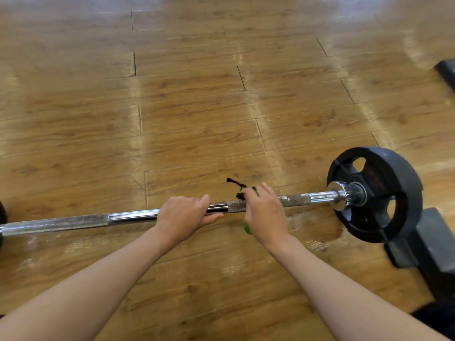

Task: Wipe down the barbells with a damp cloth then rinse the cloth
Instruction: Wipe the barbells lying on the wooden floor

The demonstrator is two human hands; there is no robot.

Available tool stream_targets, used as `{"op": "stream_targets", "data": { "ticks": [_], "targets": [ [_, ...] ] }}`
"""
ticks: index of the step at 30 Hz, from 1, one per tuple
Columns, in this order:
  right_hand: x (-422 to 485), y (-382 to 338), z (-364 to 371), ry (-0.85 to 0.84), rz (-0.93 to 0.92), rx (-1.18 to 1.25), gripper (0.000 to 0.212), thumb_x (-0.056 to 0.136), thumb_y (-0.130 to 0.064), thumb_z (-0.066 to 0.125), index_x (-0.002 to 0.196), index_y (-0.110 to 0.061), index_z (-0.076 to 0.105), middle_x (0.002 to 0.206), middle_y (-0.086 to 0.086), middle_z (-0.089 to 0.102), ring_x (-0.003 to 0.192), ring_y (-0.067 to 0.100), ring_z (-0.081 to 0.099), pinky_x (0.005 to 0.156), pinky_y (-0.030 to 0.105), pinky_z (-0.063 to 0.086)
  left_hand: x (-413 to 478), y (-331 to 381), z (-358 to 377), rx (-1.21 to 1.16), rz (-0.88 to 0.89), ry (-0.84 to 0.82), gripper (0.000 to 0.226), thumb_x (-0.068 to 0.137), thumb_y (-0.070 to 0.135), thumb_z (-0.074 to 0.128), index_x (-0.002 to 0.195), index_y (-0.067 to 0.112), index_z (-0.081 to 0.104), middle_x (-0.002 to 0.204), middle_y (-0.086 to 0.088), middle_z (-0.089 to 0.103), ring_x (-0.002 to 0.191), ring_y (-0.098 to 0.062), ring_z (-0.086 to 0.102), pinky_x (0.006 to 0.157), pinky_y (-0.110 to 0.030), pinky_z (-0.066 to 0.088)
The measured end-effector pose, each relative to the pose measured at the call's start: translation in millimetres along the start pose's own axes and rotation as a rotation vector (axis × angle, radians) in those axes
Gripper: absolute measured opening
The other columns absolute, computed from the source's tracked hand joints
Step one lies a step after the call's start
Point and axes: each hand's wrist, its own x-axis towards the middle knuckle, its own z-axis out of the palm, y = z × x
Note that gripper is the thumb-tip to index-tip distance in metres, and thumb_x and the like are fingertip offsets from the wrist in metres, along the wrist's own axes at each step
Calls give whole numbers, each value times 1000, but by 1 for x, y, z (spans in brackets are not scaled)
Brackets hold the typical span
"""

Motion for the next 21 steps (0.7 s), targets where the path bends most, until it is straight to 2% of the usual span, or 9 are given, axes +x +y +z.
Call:
{"op": "stream_targets", "data": {
  "ticks": [3,5,6,9,11,15,16,19,21],
  "targets": [
    [23,-18,-9,-143,235,-10,17,94,-6,50,95,-9,67,88,8,71,77,24,55,122,37,25,0,0,1,-4,-7,6,58,89,74,31,66,21,38,42,2,48,30,-25,48,39,-21,21],
    [27,-42,-2,-228,192,21,20,91,-6,50,102,-8,68,98,11,72,93,26,62,123,33,20,1,1,0,5,-1,11,56,88,71,34,67,20,41,44,1,51,32,-26,51,39,-22,22],
    [22,-51,3,-209,139,51,21,88,-4,54,102,-7,69,98,12,71,97,28,63,122,34,22,1,2,0,2,3,9,54,88,69,35,68,19,43,45,2,52,32,-27,52,39,-22,23],
    [2,-40,11,-75,-55,115,27,74,9,66,97,-5,71,87,10,66,86,31,63,112,40,41,2,1,0,11,-1,9,56,88,70,34,69,19,45,45,2,52,32,-26,51,39,-22,22],
    [-4,-14,6,-73,-176,50,37,71,14,67,102,-5,70,89,8,64,87,29,61,114,41,40,1,3,-2,20,-3,10,58,89,72,32,67,20,42,42,2,49,30,-25,47,39,-20,19],
    [-6,27,-12,-8,-44,-6,31,79,12,64,102,-6,71,90,8,67,91,31,62,112,41,40,0,5,-6,22,-16,6,60,90,72,32,64,19,40,40,4,43,28,-23,41,39,-18,18],
    [-4,33,-16,-27,4,-7,25,85,8,61,101,-7,70,89,7,67,90,30,62,108,39,43,0,5,-6,20,-19,8,60,90,72,32,64,19,40,39,4,42,28,-23,41,39,-18,18],
    [11,26,-13,-47,170,60,20,95,-3,52,106,-6,70,93,11,69,89,33,62,75,35,43,2,4,-4,11,-27,-3,60,90,73,31,64,20,39,39,4,43,28,-23,42,39,-19,20],
    [17,1,-1,-55,172,83,24,93,-2,53,110,-5,70,96,14,70,90,36,62,71,38,45,3,3,-3,13,-31,-10,59,90,74,31,65,20,39,40,4,45,29,-24,44,39,-19,19]
  ]
}}
